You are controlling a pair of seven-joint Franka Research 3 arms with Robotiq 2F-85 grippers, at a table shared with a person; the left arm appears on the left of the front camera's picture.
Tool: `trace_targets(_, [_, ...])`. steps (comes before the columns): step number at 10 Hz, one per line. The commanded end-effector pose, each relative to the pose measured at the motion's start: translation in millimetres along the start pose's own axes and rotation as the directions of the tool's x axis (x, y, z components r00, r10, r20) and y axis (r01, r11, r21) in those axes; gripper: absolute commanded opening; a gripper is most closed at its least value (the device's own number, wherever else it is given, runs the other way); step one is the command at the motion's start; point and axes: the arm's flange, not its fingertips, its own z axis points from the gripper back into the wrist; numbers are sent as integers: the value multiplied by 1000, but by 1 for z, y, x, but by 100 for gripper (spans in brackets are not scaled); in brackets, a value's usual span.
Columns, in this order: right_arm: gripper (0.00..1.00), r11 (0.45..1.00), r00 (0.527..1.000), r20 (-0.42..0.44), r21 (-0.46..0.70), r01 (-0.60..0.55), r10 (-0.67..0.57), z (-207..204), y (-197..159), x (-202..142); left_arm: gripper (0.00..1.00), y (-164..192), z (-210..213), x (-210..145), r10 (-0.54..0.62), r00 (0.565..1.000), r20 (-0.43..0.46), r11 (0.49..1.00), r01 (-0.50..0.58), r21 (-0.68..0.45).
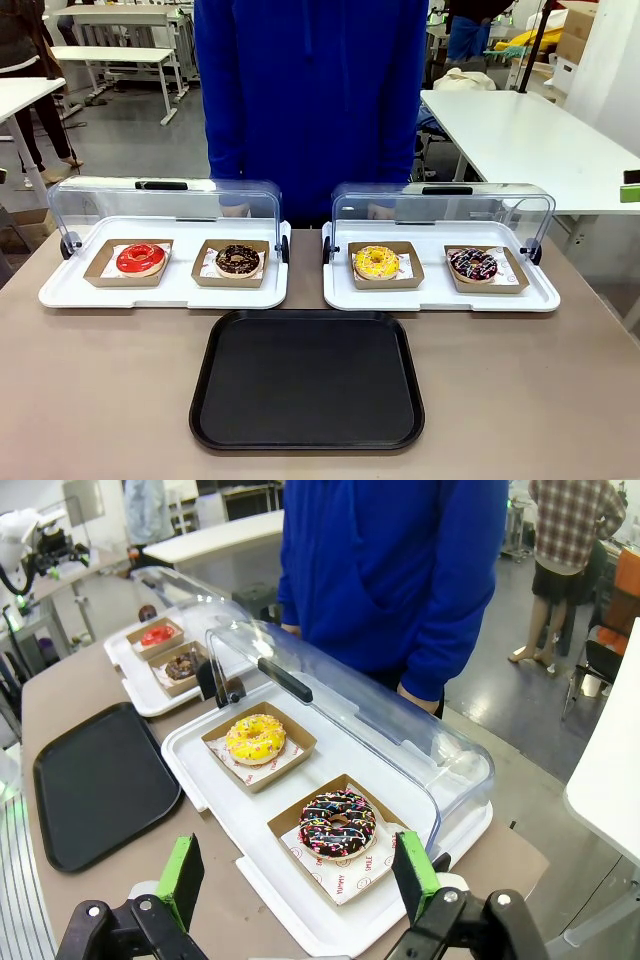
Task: Move the third donut from the left to the tray.
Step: Pick up the Paper togo box containing the Donut indicated by the person and place it on the Handle tray.
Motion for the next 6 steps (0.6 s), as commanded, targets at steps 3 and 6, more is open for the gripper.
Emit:
trace_targets(3, [100,1000,999,33,-4,-27,27,-3,-4,2,100,0,0,0,-7,1000,14,1000,7,-6])
trace_targets(6, [100,1000,999,33,-4,-27,27,-3,-4,2,100,0,0,0,-7,1000,14,1000,7,-6])
